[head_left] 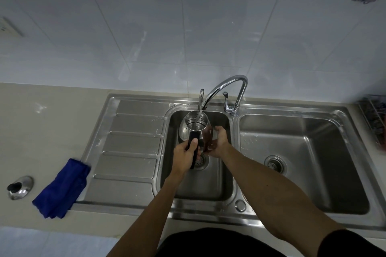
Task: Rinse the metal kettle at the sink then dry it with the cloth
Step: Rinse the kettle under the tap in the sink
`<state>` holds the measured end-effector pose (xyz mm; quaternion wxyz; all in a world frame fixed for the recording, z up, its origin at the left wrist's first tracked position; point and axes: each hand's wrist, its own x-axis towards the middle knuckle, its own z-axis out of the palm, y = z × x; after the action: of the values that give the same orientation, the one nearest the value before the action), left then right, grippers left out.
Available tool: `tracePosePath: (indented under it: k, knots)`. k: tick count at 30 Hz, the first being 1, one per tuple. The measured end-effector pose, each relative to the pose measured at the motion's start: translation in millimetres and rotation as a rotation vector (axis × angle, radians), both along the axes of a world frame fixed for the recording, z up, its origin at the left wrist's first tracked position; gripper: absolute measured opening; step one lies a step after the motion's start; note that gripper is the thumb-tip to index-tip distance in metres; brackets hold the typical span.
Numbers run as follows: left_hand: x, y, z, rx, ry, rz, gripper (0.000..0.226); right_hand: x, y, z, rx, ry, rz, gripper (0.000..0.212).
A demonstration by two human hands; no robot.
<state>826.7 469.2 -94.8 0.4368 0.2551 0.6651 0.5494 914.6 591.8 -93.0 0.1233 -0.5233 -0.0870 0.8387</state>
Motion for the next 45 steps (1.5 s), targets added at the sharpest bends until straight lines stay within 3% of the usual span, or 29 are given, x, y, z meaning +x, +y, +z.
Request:
tracePosePath:
  k: [22,31,45]
  knots:
    - [0,-5,-3,-0.01,-0.013,-0.02,0.032,-4,1,-28,0.017,-0.092,-0.005,0.073]
    - [3,-4,-1,-0.012,-0.024,0.001,0.037,-1,2,-18,0.031,-0.061,0.005,0.06]
    - [3,-3,-3,-0.007,-0.013,0.019,0.04,0,4,-19,0.02,-0.043,0.029,0.062]
